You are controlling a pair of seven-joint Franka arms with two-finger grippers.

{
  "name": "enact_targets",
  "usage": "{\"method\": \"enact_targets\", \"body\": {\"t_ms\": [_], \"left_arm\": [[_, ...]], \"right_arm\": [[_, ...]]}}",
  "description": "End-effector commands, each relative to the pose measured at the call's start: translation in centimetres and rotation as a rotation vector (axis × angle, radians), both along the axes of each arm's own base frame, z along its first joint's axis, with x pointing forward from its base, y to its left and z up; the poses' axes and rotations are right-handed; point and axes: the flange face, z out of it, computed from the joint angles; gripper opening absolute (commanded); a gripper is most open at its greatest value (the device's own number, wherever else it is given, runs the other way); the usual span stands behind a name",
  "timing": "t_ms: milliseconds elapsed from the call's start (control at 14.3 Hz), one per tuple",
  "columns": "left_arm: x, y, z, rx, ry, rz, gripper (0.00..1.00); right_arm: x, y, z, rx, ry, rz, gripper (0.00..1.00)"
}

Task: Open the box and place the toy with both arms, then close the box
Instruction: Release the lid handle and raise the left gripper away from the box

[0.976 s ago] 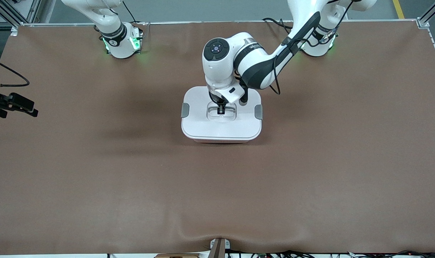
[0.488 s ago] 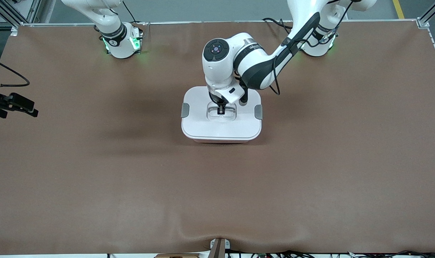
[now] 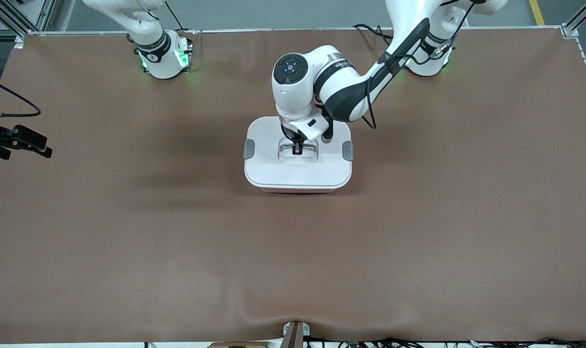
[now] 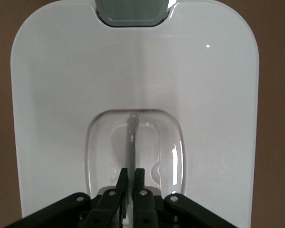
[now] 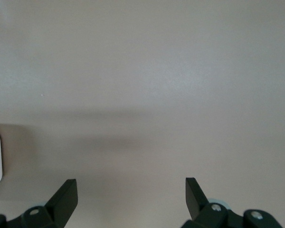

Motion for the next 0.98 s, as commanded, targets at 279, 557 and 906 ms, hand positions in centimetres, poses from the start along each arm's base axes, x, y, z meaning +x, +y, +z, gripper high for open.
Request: {"method": "enact_targets", "body": {"t_ms": [279,557,906], "left_arm": [[1.4,1.8,5.0,0.027,-0.081,-0.096,1.0],[4.6,8.5,12.2,0.1,-0.075,-0.303,1.0],[9.6,19.2,18.3,0.078,-0.057,-0.567,1.0]], "right_arm": [[-0.5,0.1,0.6,0.012,-0.012,0.01,1.0],[-0.5,0.2,0.7,0.009,-0.016,0.012,1.0],[-0.5,0.3,0.8,0.008,-0.01,0.015,1.0]]}}
